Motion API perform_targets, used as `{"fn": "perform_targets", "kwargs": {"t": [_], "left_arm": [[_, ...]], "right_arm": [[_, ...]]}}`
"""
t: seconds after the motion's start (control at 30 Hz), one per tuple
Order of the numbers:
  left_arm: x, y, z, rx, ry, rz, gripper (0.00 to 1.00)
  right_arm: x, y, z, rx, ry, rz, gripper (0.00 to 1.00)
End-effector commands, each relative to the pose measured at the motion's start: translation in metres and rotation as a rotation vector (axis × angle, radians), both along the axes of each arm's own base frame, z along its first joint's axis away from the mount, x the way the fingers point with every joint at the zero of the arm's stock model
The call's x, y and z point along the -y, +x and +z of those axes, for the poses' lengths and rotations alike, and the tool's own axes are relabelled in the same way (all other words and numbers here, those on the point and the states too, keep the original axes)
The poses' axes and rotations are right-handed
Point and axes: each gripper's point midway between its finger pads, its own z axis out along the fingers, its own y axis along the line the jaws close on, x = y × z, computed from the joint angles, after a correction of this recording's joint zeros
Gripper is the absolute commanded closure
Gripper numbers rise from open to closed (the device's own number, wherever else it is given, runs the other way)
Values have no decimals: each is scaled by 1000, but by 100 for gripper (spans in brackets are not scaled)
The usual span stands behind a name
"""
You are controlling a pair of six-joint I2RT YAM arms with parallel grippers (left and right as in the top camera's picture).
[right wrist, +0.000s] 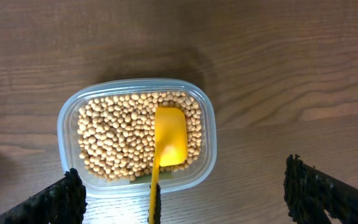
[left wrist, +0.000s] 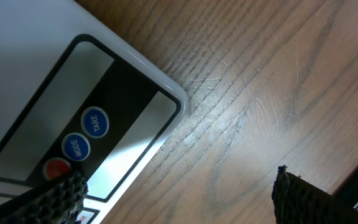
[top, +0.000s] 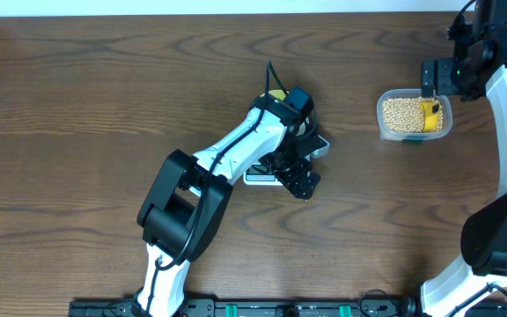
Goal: Scoop item into bowl and weigh 50g on scale
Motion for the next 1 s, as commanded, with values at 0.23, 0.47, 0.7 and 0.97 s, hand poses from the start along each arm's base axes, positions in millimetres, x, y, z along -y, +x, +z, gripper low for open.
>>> {"fn": "perform_targets", "kwargs": {"t": [0.23,0.47,0.7,0.97], "left_arm": [[-12,8,-22,-11,60,26,2],[-12,7,-26,-19,68,36,2],[-12,10,-26,-11,71,48,2],[-14,24,-27,40,107,107,2]], "right_arm": [[-1,1,6,13,-8,1,1],[-1,1,6,13,-8,1,1],[-1,1,6,13,-8,1,1],[-1,1,6,13,-8,1,1]]}}
